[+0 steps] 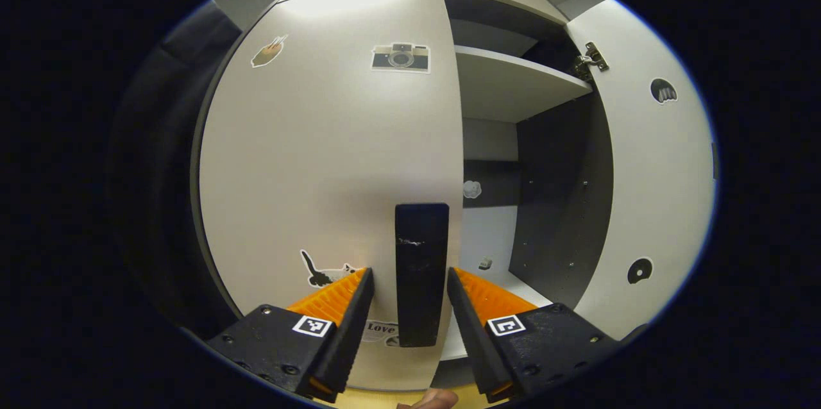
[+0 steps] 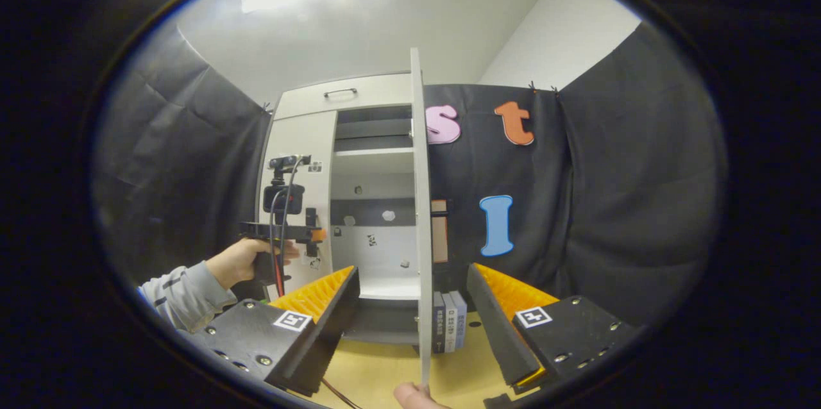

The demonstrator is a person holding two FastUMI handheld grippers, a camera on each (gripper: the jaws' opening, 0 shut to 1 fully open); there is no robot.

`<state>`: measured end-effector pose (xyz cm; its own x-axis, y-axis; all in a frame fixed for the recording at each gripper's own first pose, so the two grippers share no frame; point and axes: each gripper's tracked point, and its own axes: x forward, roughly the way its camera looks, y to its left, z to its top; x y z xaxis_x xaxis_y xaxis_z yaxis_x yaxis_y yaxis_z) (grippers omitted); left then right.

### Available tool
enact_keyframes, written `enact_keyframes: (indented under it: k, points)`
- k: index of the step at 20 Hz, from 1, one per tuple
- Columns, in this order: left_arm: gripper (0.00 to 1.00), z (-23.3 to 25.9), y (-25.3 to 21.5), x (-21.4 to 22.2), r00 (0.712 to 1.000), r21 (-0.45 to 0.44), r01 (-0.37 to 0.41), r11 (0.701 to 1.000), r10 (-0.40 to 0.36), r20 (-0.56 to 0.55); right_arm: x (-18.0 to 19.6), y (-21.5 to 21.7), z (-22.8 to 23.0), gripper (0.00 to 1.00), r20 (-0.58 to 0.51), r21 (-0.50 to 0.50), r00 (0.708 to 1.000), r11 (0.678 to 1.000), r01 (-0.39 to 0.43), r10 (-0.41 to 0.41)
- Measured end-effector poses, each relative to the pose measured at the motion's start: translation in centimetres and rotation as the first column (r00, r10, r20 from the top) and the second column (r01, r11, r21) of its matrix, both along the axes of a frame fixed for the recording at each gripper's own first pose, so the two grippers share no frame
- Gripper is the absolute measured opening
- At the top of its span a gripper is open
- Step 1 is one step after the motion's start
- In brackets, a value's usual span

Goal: Open the right door of the double-door shoe cabinet with the right hand, and open the left door with the left hand.

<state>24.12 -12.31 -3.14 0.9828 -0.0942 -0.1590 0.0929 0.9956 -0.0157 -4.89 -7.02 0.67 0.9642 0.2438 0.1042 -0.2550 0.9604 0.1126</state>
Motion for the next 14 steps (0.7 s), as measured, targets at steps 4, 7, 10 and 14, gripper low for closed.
enact_keyframes:
  k: [4,7,10,14]
  points:
    - [0.51,0.0,-0.6,0.1,0.999,0.012,0.038,0.999,-0.038,-0.019,-0.4,0.4,0.4,0.99,-0.006,0.005,1.0,1.0,-0.001,0.002]
    - [0.33,-0.1,-0.5,-0.1,0.998,0.036,0.042,0.998,-0.04,-0.038,-0.6,0.9,0.7,0.99,-0.015,0.0,1.0,1.0,0.004,-0.004]
    - [0.28,-0.4,-0.4,-0.4,0.996,-0.003,0.037,0.999,-0.037,-0.077,-0.7,2.1,0.7,0.96,-0.021,-0.014,1.0,1.0,0.007,-0.007]
    - [0.25,-0.2,0.0,-2.5,0.995,0.005,0.036,0.999,-0.036,-0.098,-1.7,2.6,0.3,0.99,-0.049,-0.011,0.999,1.0,0.012,-0.013]
